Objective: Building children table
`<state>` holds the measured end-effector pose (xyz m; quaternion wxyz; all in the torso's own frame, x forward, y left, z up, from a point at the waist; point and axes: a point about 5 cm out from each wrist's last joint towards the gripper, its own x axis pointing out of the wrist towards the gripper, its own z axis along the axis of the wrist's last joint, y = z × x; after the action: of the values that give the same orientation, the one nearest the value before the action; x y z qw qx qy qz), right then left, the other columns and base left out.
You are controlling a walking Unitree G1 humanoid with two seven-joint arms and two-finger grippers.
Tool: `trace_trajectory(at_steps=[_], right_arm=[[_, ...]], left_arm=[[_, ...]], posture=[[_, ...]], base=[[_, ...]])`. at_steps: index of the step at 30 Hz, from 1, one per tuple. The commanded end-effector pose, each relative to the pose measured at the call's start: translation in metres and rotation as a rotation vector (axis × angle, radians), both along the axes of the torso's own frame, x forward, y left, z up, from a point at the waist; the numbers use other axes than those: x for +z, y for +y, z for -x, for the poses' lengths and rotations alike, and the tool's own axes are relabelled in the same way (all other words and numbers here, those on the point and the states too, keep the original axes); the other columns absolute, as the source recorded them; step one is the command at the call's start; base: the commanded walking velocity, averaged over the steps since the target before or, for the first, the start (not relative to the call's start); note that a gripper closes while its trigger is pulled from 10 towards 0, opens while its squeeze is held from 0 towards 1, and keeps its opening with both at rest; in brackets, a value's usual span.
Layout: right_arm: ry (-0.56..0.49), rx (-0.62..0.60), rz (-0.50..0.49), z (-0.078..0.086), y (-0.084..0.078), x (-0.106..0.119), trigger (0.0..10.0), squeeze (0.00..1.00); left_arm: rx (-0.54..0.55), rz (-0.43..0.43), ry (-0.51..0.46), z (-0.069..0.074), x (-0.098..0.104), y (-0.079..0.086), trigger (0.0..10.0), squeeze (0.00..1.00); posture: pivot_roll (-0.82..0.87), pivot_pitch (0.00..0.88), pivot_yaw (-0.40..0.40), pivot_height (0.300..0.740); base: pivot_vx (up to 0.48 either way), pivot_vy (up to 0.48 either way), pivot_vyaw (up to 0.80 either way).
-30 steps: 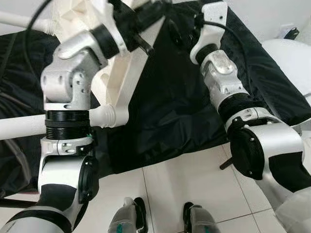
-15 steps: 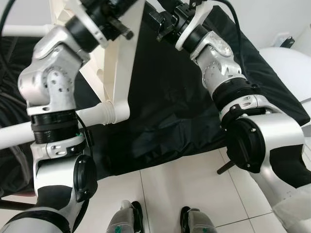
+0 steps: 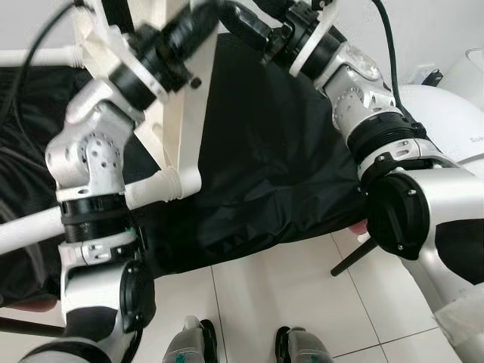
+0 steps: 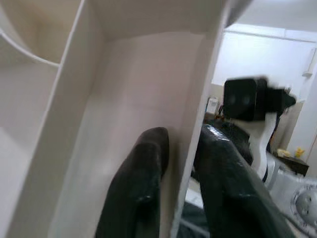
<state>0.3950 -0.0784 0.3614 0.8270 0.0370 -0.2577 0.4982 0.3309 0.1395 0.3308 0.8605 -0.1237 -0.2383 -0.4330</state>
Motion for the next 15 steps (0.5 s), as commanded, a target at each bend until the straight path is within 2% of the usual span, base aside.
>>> trace_trajectory(at_steps=[1, 4, 9, 12, 13, 15], right_arm=[[-0.065, 0.041, -0.006, 0.006, 0.007, 0.014, 10.0, 0.0], [-0.062, 0.04, 0.005, 0.005, 0.005, 0.008, 10.0, 0.0], [-0.056, 0.038, 0.011, 0.005, 0.004, 0.002, 10.0, 0.0], [-0.046, 0.037, 0.015, 0.004, -0.001, -0.006, 10.0, 0.0], [-0.046, 0.037, 0.015, 0.004, -0.001, -0.006, 10.0, 0.0], [-0.043, 0.037, 0.023, 0.004, -0.006, -0.014, 10.0, 0.0]], left_arm=[[0.204, 0.041, 0.139, -0.011, -0.008, 0.007, 10.0, 1.0], [0.234, -0.038, 0.152, -0.01, -0.017, 0.005, 10.0, 1.0], [0.256, -0.074, 0.162, -0.009, -0.023, 0.005, 10.0, 1.0], [0.303, -0.171, 0.178, -0.009, -0.032, 0.01, 10.0, 1.0], [0.303, -0.171, 0.178, -0.009, -0.032, 0.01, 10.0, 1.0], [0.363, -0.286, 0.176, -0.009, -0.041, 0.018, 10.0, 1.0]], posture=[[-0.05, 0.066, -0.031, 0.74], [-0.03, 0.073, -0.036, 0.74], [-0.03, 0.075, -0.036, 0.74], [-0.03, 0.089, -0.035, 0.74], [-0.03, 0.089, -0.035, 0.74], [-0.03, 0.097, -0.034, 0.74]], base=[[0.0, 0.0, 0.0], [0.0, 0.0, 0.0], [0.0, 0.0, 0.0], [0.0, 0.0, 0.0], [0.0, 0.0, 0.0], [0.0, 0.0, 0.0]])
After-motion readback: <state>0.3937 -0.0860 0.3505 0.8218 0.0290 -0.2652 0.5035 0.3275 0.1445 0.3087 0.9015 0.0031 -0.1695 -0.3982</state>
